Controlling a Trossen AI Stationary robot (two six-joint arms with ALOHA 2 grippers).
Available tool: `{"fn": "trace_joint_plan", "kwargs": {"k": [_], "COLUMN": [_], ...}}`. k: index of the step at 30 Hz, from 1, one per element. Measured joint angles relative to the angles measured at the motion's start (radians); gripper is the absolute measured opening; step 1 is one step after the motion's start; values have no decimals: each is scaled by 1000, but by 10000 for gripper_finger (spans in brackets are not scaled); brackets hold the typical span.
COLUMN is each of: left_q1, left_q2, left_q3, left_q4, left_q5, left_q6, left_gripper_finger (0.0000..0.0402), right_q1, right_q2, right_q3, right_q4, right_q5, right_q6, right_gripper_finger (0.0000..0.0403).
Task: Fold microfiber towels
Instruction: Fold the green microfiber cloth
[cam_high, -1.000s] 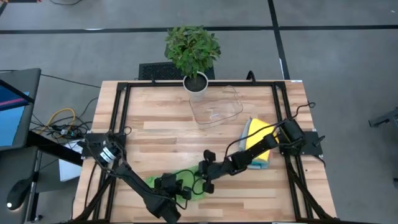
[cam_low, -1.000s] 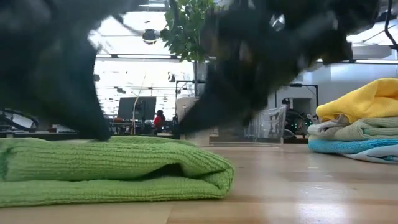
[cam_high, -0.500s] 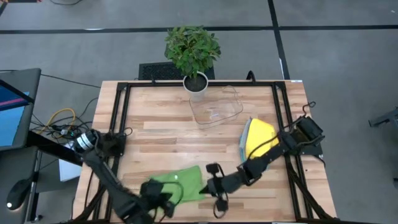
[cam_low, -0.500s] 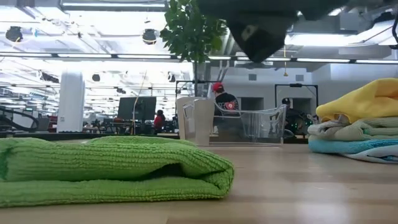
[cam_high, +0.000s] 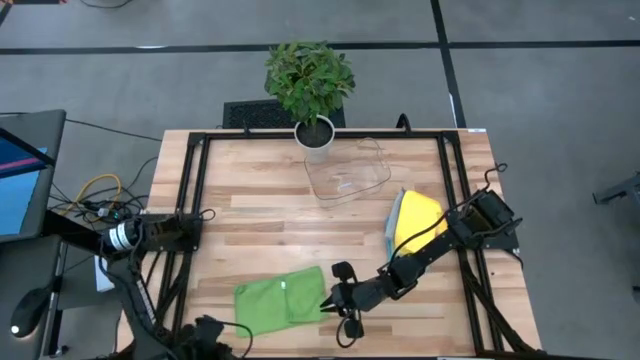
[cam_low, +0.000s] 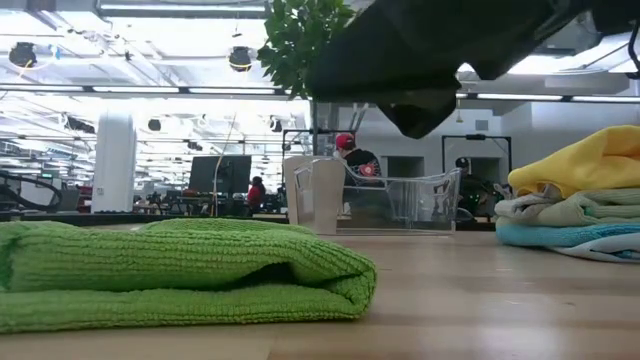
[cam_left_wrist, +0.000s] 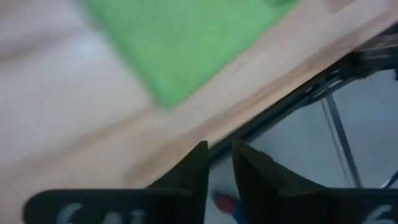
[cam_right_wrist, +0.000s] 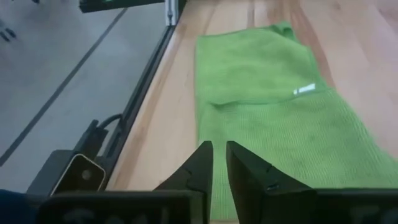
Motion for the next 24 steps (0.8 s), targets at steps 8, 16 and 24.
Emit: {"fn": "trace_joint_plan", "kwargs": {"k": [8,16,24], "left_q1": [90,144,79], "left_q2": [31,140,147], "left_q3": [1,1,1], "left_q4": [23,50,-71], "left_q5": [-12,86,106], "left_q6": [494,679,578], "left_gripper_finger": [132,156,156], "right_q1": [0,-16,-38], "right_q2": [0,0,0], "right_q3": [0,0,0], "right_q4": [-2,-12,-12], "right_q5": [-25,-19,-15], "right_q6": [29,85,116], "right_gripper_finger": [72,72,72]}}
